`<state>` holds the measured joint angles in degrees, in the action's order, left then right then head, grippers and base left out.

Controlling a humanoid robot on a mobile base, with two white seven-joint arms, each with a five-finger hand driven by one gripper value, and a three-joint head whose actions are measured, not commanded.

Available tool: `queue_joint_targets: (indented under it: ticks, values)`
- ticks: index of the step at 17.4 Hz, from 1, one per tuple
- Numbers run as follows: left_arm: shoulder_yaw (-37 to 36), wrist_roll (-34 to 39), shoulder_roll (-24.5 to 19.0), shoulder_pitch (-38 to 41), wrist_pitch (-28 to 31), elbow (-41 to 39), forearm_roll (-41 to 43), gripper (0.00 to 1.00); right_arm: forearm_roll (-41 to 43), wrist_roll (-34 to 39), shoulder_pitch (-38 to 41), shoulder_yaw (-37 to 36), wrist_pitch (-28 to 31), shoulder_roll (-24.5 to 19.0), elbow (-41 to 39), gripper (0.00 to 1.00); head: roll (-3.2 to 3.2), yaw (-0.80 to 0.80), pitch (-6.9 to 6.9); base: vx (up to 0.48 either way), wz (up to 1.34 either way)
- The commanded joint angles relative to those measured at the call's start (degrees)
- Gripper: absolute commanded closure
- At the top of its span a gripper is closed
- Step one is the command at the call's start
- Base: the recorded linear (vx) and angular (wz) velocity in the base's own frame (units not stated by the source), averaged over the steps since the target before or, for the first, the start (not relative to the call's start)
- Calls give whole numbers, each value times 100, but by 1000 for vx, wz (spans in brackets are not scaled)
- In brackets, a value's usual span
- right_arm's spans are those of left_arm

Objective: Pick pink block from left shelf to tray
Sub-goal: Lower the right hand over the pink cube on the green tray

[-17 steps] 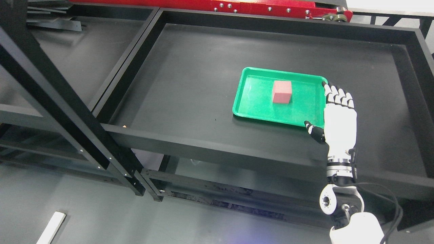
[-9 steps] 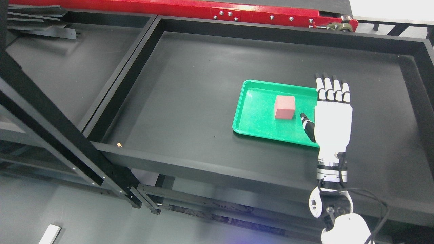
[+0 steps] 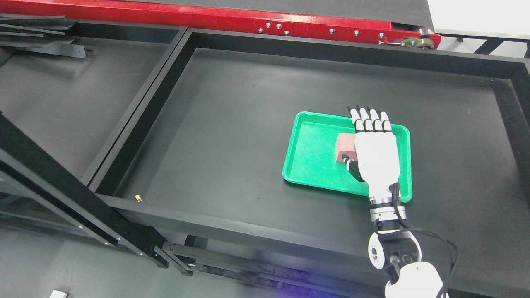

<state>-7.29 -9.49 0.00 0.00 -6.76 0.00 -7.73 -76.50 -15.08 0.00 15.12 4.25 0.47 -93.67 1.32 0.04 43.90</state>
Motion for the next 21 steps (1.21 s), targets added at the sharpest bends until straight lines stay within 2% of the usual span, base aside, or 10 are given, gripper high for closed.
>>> queue_joint_targets:
  ticks: [1, 13, 21]
  values:
    - [0, -1, -100, 114, -1, -100, 0, 0, 610, 1067, -35, -61, -205, 53, 33, 0, 0, 0, 0, 80, -20]
    - [0, -1, -100, 114, -1, -100, 0, 0, 601, 1226, -255, -185, -434, 53, 226, 0, 0, 0, 0, 58, -44]
    - [0, -1, -100, 114, -1, -100, 0, 0, 619, 1876, -325, -185, -443, 53, 428, 0, 0, 0, 0, 56, -42]
